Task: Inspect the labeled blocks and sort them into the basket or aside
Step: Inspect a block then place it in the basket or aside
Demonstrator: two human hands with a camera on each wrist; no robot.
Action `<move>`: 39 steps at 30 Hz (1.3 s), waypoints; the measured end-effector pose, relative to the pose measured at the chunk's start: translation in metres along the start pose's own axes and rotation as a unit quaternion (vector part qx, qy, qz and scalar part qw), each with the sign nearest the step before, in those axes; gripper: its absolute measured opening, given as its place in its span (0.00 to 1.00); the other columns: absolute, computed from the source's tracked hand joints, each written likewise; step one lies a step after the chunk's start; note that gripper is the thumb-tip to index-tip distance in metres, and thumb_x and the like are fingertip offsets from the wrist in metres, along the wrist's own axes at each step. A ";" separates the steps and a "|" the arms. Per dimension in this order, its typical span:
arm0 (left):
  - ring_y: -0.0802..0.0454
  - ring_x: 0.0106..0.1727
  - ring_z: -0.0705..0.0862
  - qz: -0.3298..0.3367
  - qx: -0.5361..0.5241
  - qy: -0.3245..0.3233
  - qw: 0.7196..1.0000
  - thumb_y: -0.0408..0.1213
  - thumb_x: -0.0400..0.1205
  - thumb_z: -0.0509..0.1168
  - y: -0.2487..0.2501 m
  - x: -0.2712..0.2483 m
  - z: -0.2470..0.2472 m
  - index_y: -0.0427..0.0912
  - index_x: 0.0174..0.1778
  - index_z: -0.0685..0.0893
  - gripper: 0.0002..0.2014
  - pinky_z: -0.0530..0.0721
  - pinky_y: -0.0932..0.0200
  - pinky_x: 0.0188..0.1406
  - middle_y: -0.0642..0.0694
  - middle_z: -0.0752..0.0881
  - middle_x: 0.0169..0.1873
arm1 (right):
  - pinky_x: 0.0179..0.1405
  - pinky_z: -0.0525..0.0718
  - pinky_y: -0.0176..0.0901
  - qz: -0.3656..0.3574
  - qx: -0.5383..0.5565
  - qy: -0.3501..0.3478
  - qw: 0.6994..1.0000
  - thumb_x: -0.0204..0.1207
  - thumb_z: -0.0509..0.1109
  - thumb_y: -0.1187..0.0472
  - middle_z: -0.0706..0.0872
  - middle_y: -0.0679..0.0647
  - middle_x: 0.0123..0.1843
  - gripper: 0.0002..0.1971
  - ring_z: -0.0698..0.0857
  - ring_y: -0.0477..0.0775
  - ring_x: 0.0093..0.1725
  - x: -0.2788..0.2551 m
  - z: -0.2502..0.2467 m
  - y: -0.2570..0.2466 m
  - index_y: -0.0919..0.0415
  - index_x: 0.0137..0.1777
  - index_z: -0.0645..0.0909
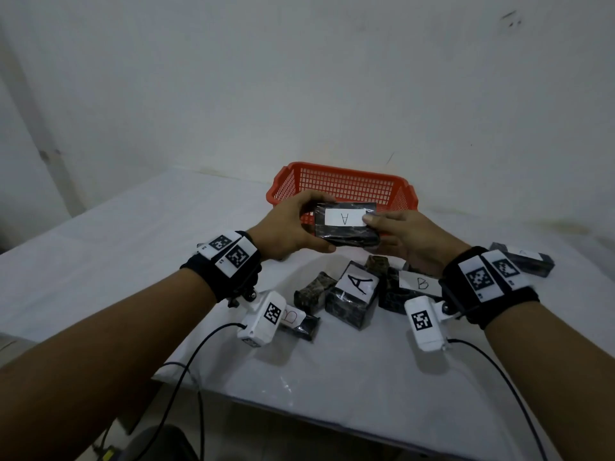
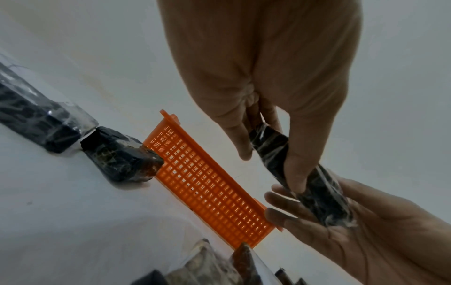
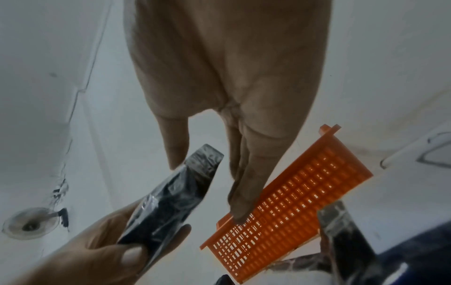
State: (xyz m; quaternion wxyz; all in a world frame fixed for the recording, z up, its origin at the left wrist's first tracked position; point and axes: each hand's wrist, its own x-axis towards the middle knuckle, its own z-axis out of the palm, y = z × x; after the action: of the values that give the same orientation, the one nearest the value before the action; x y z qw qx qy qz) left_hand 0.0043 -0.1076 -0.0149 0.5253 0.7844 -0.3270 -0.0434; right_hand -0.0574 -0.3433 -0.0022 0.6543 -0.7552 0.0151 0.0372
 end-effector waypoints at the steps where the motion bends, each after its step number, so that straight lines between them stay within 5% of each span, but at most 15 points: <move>1: 0.56 0.69 0.84 -0.001 -0.001 -0.002 1.000 0.27 0.66 0.85 0.000 0.000 0.001 0.45 0.73 0.77 0.40 0.88 0.59 0.64 0.49 0.84 0.67 | 0.53 0.93 0.45 0.005 0.012 -0.004 1.000 0.84 0.73 0.62 0.92 0.68 0.63 0.17 0.92 0.62 0.58 -0.001 -0.001 0.000 0.71 0.68 0.84; 6: 0.50 0.65 0.88 -0.051 -0.088 -0.034 0.994 0.33 0.75 0.81 0.001 -0.002 0.009 0.43 0.74 0.79 0.32 0.90 0.58 0.57 0.44 0.87 0.66 | 0.47 0.95 0.44 -0.017 0.008 0.012 1.000 0.81 0.74 0.69 0.93 0.66 0.60 0.14 0.93 0.61 0.55 -0.002 0.000 0.005 0.71 0.66 0.86; 10: 0.59 0.38 0.93 -0.072 -0.129 0.008 0.989 0.28 0.85 0.69 -0.001 -0.006 0.014 0.29 0.68 0.83 0.15 0.84 0.73 0.29 0.37 0.90 0.52 | 0.51 0.94 0.46 -0.016 -0.017 0.010 1.000 0.79 0.77 0.70 0.93 0.65 0.59 0.13 0.94 0.61 0.54 -0.002 -0.002 0.005 0.69 0.63 0.88; 14: 0.46 0.52 0.94 -0.062 -0.148 0.027 0.987 0.26 0.81 0.73 -0.004 -0.003 0.013 0.30 0.65 0.86 0.16 0.91 0.58 0.48 0.37 0.92 0.55 | 0.45 0.93 0.42 -0.023 0.031 -0.002 0.999 0.79 0.76 0.67 0.94 0.64 0.59 0.16 0.94 0.61 0.54 -0.002 0.006 0.004 0.68 0.66 0.86; 20: 0.38 0.59 0.91 -0.070 -0.203 0.029 0.976 0.26 0.83 0.72 0.000 -0.005 0.018 0.29 0.67 0.85 0.16 0.91 0.55 0.50 0.32 0.90 0.60 | 0.44 0.93 0.45 -0.060 0.010 0.025 0.998 0.79 0.77 0.65 0.95 0.63 0.56 0.14 0.95 0.61 0.52 0.001 0.011 0.002 0.67 0.63 0.88; 22: 0.45 0.51 0.94 -0.078 -0.202 0.041 0.976 0.25 0.83 0.71 0.002 -0.006 0.017 0.27 0.66 0.85 0.16 0.90 0.61 0.43 0.34 0.91 0.54 | 0.48 0.94 0.47 -0.063 0.018 0.013 0.998 0.77 0.79 0.67 0.94 0.63 0.57 0.17 0.94 0.62 0.54 0.000 0.011 0.003 0.68 0.65 0.87; 25: 0.62 0.26 0.88 -0.090 -0.228 0.047 0.968 0.24 0.86 0.67 0.009 -0.009 0.018 0.23 0.66 0.83 0.13 0.82 0.74 0.24 0.49 0.90 0.33 | 0.57 0.94 0.52 -0.050 0.040 -0.001 0.998 0.75 0.79 0.73 0.93 0.66 0.60 0.21 0.93 0.67 0.59 0.000 0.014 0.005 0.70 0.68 0.84; 27: 0.63 0.25 0.87 -0.091 -0.240 0.030 0.966 0.25 0.88 0.64 0.011 -0.010 0.017 0.22 0.66 0.82 0.13 0.81 0.74 0.23 0.52 0.89 0.31 | 0.56 0.94 0.49 -0.054 0.025 0.010 0.998 0.74 0.79 0.75 0.93 0.67 0.59 0.21 0.93 0.68 0.58 -0.001 0.013 0.004 0.72 0.68 0.84; 30: 0.61 0.30 0.89 -0.094 -0.212 0.025 0.972 0.24 0.86 0.66 0.014 -0.012 0.017 0.23 0.66 0.82 0.13 0.80 0.74 0.22 0.44 0.89 0.41 | 0.49 0.94 0.45 -0.057 -0.007 0.013 0.998 0.73 0.80 0.75 0.93 0.69 0.57 0.20 0.94 0.66 0.55 -0.002 0.011 0.002 0.73 0.65 0.85; 34: 0.65 0.20 0.84 -0.100 -0.203 0.014 0.974 0.21 0.86 0.65 0.015 -0.012 0.012 0.23 0.66 0.81 0.13 0.77 0.76 0.18 0.49 0.88 0.30 | 0.52 0.94 0.50 -0.062 -0.012 0.022 0.998 0.76 0.80 0.68 0.94 0.68 0.56 0.18 0.94 0.69 0.56 0.001 0.012 0.001 0.72 0.64 0.86; 39: 0.44 0.55 0.93 -0.090 -0.135 -0.004 0.987 0.28 0.80 0.75 0.008 -0.006 0.010 0.35 0.68 0.85 0.19 0.92 0.58 0.47 0.37 0.91 0.58 | 0.54 0.94 0.48 -0.103 -0.116 0.034 0.987 0.77 0.81 0.65 0.96 0.61 0.53 0.13 0.96 0.61 0.52 0.000 0.010 -0.008 0.64 0.60 0.90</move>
State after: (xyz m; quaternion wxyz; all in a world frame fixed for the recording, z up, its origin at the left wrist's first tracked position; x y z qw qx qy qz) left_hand -0.0083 -0.1136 -0.0141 0.6188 0.7325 -0.2485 -0.1371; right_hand -0.0576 -0.3325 0.0043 0.5619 -0.8242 -0.0444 -0.0545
